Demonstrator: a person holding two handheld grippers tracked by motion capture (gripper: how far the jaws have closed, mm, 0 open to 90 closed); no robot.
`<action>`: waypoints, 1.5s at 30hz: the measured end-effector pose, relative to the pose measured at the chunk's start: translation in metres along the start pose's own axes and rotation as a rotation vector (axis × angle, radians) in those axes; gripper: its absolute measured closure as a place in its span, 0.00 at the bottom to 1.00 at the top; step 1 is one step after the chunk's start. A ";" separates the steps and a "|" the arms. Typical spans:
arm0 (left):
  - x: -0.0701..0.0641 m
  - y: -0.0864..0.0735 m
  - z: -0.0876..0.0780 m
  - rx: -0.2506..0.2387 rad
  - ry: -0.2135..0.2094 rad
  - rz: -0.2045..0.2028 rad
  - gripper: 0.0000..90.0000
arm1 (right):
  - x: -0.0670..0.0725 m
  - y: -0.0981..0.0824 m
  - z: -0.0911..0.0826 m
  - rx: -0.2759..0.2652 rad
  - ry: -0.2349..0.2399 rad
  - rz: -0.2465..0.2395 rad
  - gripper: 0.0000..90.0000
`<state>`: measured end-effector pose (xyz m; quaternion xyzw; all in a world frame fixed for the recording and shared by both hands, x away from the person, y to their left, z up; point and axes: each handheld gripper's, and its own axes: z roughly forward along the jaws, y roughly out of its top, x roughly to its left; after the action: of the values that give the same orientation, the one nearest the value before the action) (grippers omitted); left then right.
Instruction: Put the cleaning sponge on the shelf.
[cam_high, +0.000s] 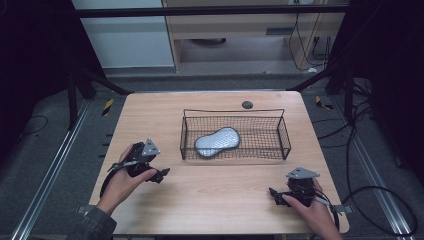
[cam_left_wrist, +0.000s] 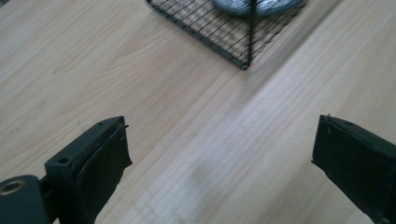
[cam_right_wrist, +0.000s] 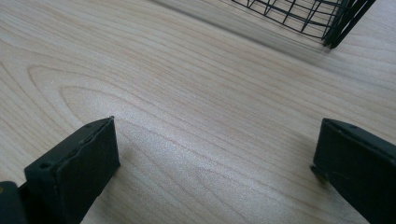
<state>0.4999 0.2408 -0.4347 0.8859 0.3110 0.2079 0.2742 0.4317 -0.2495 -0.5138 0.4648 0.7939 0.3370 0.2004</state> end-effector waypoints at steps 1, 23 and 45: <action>0.004 -0.002 0.003 0.004 0.003 -0.007 0.04 | 0.000 0.000 0.000 0.000 0.000 -0.002 0.00; 0.066 -0.021 0.053 -0.001 0.096 -0.163 0.05 | 0.000 0.000 0.000 0.000 -0.003 0.000 0.00; 0.093 -0.033 0.086 -0.041 0.098 -0.344 0.03 | 0.000 0.000 0.000 0.000 -0.002 -0.002 0.00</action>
<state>0.5985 0.2934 -0.5020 0.8027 0.4667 0.2071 0.3083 0.4315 -0.2498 -0.5138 0.4644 0.7941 0.3363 0.2016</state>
